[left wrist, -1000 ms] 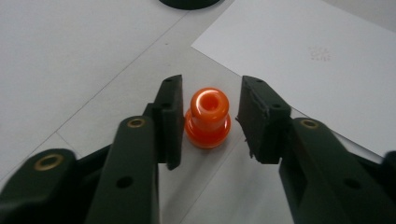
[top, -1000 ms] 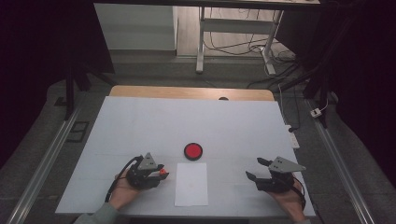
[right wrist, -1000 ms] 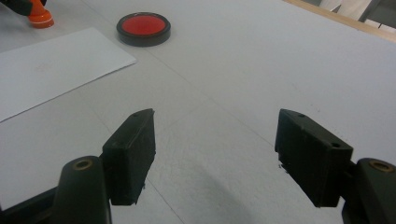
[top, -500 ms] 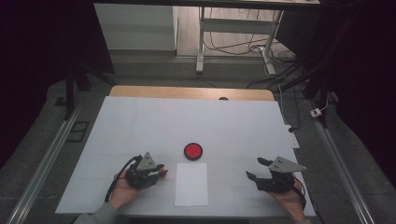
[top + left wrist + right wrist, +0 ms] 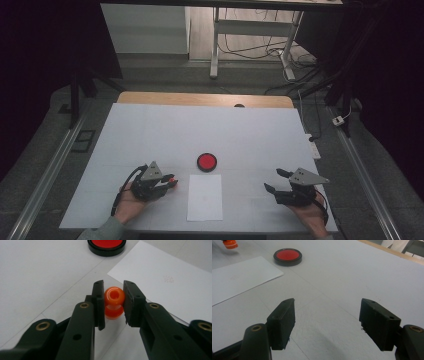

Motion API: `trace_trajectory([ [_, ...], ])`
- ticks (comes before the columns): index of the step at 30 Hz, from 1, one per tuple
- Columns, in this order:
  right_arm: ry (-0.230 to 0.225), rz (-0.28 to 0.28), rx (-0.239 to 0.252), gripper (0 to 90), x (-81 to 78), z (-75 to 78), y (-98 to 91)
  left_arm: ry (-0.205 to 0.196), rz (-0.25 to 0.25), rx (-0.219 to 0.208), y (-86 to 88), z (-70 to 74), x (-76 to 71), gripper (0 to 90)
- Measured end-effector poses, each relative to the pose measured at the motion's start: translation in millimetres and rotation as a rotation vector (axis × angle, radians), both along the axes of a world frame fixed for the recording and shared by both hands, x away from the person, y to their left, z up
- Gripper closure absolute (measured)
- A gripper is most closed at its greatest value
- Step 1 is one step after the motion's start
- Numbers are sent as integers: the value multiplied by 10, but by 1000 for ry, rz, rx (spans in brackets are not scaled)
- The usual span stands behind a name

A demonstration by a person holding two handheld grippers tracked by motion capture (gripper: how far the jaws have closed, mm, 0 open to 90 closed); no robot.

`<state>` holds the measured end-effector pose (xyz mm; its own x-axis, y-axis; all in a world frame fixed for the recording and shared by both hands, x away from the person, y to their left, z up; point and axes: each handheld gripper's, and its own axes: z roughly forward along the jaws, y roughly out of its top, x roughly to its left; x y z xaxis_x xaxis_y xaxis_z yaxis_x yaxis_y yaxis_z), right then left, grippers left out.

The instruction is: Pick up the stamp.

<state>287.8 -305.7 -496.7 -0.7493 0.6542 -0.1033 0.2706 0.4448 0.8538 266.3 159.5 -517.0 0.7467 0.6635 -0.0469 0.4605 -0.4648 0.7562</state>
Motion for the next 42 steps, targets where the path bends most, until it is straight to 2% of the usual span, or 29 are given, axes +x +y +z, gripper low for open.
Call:
trace_trajectory([
  [7,-5,-4,-7,286,-9,10,9,6,15,-47,72,28,9,722],
  [13,-13,-2,7,285,-10,16,6,4,25,-76,113,54,7,722],
  [22,-16,3,3,286,-14,19,17,-9,46,-133,211,130,6,722],
  [34,-15,4,4,286,-15,18,30,-20,47,-168,240,190,-2,722],
  [42,-14,12,29,285,-13,24,45,-28,44,-203,215,253,23,722],
])
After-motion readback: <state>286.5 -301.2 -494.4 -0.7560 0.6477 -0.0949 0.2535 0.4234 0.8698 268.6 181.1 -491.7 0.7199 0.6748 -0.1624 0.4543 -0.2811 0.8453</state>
